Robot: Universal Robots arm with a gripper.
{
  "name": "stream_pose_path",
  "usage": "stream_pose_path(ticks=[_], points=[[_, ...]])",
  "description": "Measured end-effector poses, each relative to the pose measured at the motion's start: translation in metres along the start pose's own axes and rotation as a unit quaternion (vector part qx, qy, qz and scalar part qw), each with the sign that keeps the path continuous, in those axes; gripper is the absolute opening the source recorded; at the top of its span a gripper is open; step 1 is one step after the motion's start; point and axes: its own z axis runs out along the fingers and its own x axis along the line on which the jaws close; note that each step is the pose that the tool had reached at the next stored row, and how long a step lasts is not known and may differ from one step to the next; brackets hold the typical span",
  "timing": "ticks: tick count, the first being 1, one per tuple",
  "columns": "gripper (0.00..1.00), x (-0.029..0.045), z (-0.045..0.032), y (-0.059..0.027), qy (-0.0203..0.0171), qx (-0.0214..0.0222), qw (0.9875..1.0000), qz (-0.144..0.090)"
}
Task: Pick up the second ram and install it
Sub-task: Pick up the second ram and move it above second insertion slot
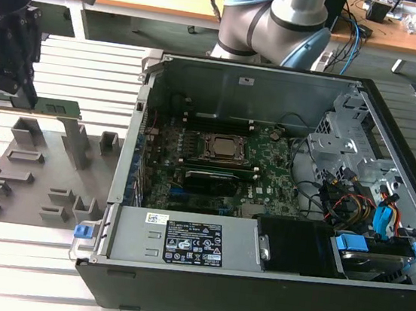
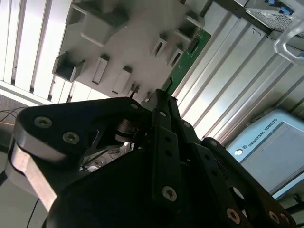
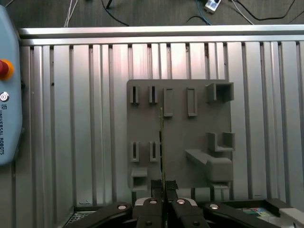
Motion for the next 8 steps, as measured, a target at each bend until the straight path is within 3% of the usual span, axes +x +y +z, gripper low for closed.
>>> stream_pose_path(ticks=[2, 5, 8], points=[[0.14, -0.0004, -0.0004, -0.0097, 0.0, 0.0, 1.0, 0.0], [0.14, -0.0005, -0.0007, -0.0159, 0.0, 0.0, 1.0, 0.0], [0.14, -0.0009, -0.0013, -0.0279, 0.0, 0.0, 1.0, 0.0]])
